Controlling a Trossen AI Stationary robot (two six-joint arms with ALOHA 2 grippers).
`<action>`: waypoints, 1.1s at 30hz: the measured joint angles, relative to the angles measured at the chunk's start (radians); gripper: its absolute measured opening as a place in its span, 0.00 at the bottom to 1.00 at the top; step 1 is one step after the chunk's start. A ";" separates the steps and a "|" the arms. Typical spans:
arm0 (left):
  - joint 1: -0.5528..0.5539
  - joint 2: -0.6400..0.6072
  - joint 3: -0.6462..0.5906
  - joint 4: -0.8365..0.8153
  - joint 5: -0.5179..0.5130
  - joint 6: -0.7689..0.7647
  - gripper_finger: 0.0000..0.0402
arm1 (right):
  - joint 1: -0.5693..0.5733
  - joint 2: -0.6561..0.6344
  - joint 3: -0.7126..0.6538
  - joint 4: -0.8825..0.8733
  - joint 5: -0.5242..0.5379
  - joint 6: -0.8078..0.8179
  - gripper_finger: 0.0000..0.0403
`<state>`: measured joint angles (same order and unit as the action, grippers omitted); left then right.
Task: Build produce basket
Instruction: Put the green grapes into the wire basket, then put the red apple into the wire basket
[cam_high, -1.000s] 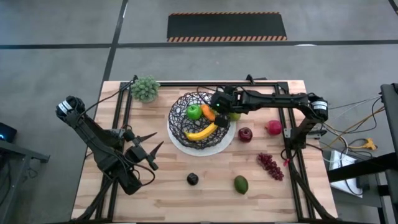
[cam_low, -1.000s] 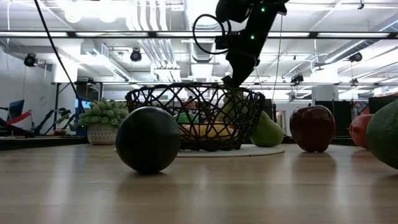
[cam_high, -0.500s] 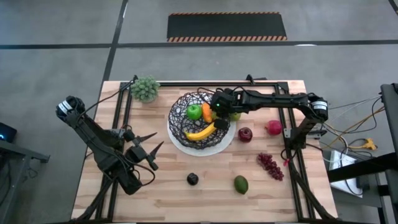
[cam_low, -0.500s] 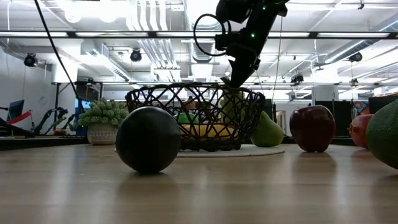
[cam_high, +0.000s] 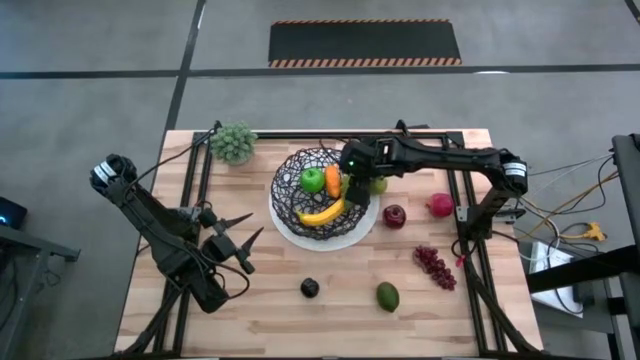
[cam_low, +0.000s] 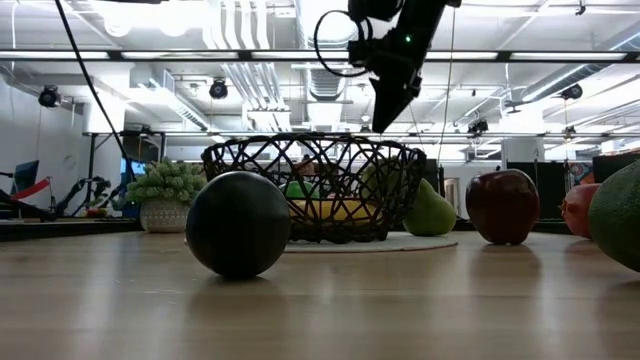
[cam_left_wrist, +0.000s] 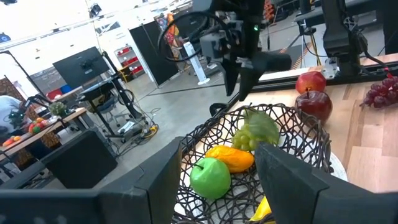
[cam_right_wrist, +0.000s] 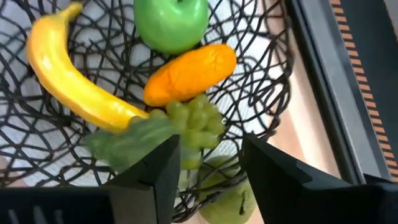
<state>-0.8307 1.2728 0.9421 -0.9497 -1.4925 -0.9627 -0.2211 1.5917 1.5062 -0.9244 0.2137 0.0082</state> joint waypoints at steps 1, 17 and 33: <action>0.000 0.000 0.000 0.000 0.000 0.000 0.47 | 0.000 0.000 0.012 -0.009 0.005 0.000 0.42; 0.000 0.000 0.002 0.026 0.002 0.000 0.47 | 0.112 -0.030 0.139 -0.235 -0.064 0.150 0.32; 0.000 0.000 0.007 0.030 0.023 0.001 0.47 | 0.371 -0.096 0.080 -0.251 0.039 0.463 0.36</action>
<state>-0.8307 1.2732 0.9494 -0.9198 -1.4697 -0.9619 0.1499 1.4955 1.5859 -1.1754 0.2528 0.4714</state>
